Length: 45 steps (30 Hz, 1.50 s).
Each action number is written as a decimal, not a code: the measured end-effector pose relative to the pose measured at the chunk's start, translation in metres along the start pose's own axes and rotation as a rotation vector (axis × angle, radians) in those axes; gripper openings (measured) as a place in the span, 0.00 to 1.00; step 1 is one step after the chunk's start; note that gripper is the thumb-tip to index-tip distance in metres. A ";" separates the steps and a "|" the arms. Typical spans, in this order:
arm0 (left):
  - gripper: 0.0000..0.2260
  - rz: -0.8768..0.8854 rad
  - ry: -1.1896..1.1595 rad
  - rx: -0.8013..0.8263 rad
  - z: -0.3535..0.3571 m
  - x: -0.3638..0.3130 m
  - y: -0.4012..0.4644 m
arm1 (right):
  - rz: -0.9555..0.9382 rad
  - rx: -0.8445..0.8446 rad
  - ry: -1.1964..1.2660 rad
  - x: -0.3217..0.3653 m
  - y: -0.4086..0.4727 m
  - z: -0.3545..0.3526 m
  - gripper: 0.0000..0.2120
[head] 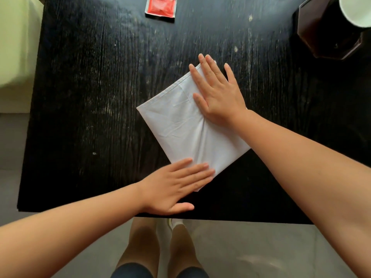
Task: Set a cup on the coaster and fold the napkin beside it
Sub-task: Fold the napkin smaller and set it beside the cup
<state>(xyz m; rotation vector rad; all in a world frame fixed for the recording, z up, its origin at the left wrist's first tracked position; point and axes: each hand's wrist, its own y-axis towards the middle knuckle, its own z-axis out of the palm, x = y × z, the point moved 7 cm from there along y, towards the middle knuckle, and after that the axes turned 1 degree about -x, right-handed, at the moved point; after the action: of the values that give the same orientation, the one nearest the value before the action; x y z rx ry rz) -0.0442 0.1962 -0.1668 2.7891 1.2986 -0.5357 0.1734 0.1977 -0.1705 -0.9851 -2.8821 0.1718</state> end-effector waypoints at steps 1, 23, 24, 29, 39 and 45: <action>0.32 0.008 -0.004 0.000 0.000 -0.003 -0.001 | -0.001 0.001 0.004 0.000 0.000 0.000 0.29; 0.31 -1.030 -0.163 -0.379 -0.052 0.117 -0.041 | 0.009 0.001 0.030 0.004 -0.002 -0.010 0.30; 0.28 -1.007 -0.160 -0.427 -0.063 0.119 -0.036 | 0.047 -0.047 0.070 0.003 -0.007 -0.015 0.30; 0.21 -1.005 -0.226 -0.390 -0.087 0.147 0.005 | 0.515 -0.359 0.371 -0.038 -0.064 -0.041 0.24; 0.15 -1.155 -0.397 -0.271 -0.084 0.176 0.017 | 0.692 -0.080 0.394 -0.056 -0.085 -0.029 0.10; 0.10 -1.141 -0.424 -0.193 -0.084 0.184 0.017 | 0.728 0.029 0.445 -0.055 -0.073 -0.032 0.07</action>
<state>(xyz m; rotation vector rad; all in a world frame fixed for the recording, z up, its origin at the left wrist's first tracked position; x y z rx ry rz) 0.1033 0.3347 -0.1480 1.4103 2.4867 -0.8522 0.1761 0.1090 -0.1319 -1.7566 -2.0218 0.0298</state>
